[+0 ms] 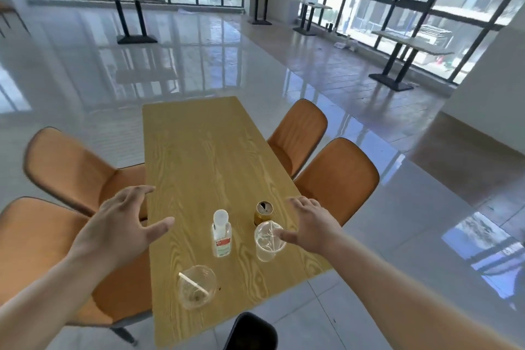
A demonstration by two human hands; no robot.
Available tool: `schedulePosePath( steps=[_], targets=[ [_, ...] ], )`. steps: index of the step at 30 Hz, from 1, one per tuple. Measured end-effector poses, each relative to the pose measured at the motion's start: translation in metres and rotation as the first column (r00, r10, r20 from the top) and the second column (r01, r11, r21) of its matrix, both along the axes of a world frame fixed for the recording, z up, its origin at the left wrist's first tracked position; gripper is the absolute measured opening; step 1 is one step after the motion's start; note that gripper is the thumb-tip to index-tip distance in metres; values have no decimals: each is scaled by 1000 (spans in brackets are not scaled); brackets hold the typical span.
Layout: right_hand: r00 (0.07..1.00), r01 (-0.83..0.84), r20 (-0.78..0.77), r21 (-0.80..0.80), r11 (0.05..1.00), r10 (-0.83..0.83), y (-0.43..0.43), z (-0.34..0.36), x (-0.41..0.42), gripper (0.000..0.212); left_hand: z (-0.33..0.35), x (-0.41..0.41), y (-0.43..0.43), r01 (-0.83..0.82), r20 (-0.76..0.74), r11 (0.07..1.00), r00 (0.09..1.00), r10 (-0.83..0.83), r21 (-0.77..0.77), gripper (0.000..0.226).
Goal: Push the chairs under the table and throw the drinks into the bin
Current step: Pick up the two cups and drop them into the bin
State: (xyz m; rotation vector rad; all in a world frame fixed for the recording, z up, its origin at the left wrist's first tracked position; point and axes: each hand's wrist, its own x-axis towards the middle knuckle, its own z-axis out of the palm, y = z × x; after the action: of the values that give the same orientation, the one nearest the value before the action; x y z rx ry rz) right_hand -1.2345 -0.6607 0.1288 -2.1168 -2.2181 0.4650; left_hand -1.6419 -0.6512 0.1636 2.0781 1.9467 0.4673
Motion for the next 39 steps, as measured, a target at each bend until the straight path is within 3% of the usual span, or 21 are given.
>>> schedulePosePath(
  steps=[4,8,12,15,20,25,30,34,39],
  targets=[
    [992,-127,-30,-93,988,125,38,-35,32,120,-10,14,-28,-173,-42,983,984,171,-58,102],
    [970,-241,-60,-200,950,234,70,-74,51,127,-44,40,-72,-347,-8,913,936,353,-214,111],
    [933,-355,-148,-246,902,327,83,-111,56,123,-96,68,-104,-404,-2,830,899,437,-384,126],
    [904,-411,-226,-224,884,363,83,-136,51,125,-136,88,-112,-413,63,806,875,481,-424,132],
    [880,-422,-287,-107,900,379,73,-167,38,118,-195,114,-94,-405,150,823,857,494,-397,139],
    [889,-338,-320,20,941,326,62,-187,27,103,-241,120,-79,-427,152,859,864,479,-282,118],
    [867,-331,-366,82,940,338,42,-198,27,99,-262,131,-90,-436,254,886,849,463,-157,92],
    [836,-384,-394,78,920,382,14,-198,25,98,-260,153,-118,-386,249,915,881,403,-117,104],
    [795,-487,-380,65,871,473,-41,-196,20,99,-264,175,-163,-309,253,934,903,347,-178,119]
  ],
)
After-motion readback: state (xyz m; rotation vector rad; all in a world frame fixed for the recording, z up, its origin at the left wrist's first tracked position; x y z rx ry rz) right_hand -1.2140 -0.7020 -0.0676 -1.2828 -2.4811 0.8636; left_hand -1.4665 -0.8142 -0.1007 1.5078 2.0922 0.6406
